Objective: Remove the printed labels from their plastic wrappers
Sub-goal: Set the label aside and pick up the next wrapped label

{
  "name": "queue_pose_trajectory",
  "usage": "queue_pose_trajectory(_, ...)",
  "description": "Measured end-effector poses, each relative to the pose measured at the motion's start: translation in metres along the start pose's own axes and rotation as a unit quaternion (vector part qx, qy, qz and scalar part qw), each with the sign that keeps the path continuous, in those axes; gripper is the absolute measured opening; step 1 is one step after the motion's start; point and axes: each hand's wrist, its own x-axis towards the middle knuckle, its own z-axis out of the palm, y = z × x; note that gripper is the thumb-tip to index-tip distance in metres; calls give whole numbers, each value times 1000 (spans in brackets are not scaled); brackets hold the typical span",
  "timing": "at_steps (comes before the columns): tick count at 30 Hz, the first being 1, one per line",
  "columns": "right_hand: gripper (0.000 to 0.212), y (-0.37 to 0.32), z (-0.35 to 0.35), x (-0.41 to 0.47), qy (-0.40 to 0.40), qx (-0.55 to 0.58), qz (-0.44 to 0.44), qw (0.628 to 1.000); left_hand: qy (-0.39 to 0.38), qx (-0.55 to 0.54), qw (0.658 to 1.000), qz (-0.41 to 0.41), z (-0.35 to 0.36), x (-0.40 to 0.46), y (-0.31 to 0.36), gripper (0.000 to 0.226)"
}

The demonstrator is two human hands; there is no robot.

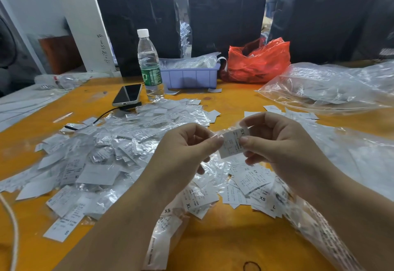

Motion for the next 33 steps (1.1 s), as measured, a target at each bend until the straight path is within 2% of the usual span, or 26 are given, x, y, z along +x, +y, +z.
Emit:
queue_pose_trajectory(3,20,3,-2,2,28,-30,-9,999,-65,-71,995,-29,-3,2,4,19)
queue_pose_trajectory(5,23,3,-2,2,34,-38,-13,999,-85,-72,993,-38,-3,1,5,26)
queue_pose_trajectory(9,24,3,0,1,14,-15,-23,1000,-19,9,1000,-4,-1,0,0,8)
queue_pose_trajectory(13,18,3,-1,2,25,-40,-29,998,24,11,1000,-2,-7,2,0,6)
queue_pose_trajectory(16,17,4,-2,1,35,-104,-28,994,47,21,999,-4,-11,4,0,9)
queue_pose_trajectory(18,17,4,-2,0,12,-207,-37,977,60,68,996,-2,-13,5,-1,16)
queue_pose_trajectory(21,22,3,-3,-3,-57,-353,-41,933,87,179,980,-24,-17,7,-4,23)
queue_pose_trajectory(25,40,0,-6,-5,-163,-473,-13,866,124,337,927,-109,-25,10,-10,18)
queue_pose_trajectory(27,50,-3,-6,-6,-200,-506,3,839,134,404,898,-111,-27,9,-12,31)
queue_pose_trajectory(30,57,-5,-5,-6,-210,-514,12,831,164,449,876,-62,-22,7,-11,36)
queue_pose_trajectory(33,57,-4,-5,-5,-202,-511,24,835,151,449,880,-15,-11,5,-10,30)
